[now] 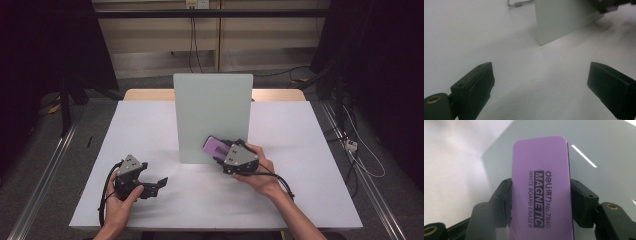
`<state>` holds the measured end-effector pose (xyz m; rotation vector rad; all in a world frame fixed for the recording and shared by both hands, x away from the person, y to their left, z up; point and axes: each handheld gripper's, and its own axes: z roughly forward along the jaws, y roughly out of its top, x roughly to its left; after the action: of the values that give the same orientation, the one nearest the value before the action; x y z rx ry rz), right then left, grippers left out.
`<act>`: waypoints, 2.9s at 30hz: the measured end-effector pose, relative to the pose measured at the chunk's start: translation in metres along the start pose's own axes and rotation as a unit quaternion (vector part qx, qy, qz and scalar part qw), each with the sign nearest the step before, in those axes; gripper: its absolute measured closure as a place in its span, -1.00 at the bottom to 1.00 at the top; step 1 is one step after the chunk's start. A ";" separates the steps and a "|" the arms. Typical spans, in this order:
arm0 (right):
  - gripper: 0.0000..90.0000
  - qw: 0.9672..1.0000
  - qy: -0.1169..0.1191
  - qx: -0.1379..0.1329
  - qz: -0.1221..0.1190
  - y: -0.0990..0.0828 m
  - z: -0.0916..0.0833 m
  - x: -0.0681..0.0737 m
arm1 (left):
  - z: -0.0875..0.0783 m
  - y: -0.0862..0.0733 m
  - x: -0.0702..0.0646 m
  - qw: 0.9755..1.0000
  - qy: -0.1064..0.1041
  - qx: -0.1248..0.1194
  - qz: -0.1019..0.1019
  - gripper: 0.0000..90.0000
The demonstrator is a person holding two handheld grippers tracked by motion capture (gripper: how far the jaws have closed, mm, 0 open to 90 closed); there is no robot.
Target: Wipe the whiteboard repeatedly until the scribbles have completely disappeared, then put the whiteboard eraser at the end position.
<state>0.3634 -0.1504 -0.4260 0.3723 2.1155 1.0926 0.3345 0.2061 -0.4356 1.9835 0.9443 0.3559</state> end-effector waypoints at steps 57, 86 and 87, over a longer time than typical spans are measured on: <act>-0.06 0.962 0.186 0.118 0.160 0.018 -0.029 -0.002 | -0.001 -0.001 -0.004 1.000 0.012 0.009 0.014 -0.86; -0.07 0.935 0.265 0.197 0.132 0.023 -0.002 0.032 | -0.003 -0.001 -0.002 1.000 0.019 0.002 0.003 -0.87; -0.07 0.935 0.267 0.196 0.130 0.023 0.000 0.033 | -0.003 -0.001 -0.002 1.000 0.019 0.002 0.004 -0.87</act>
<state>0.3385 -0.1194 -0.4230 0.6131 2.8502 0.9843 0.3312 0.2066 -0.4347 1.9909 0.9615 0.3980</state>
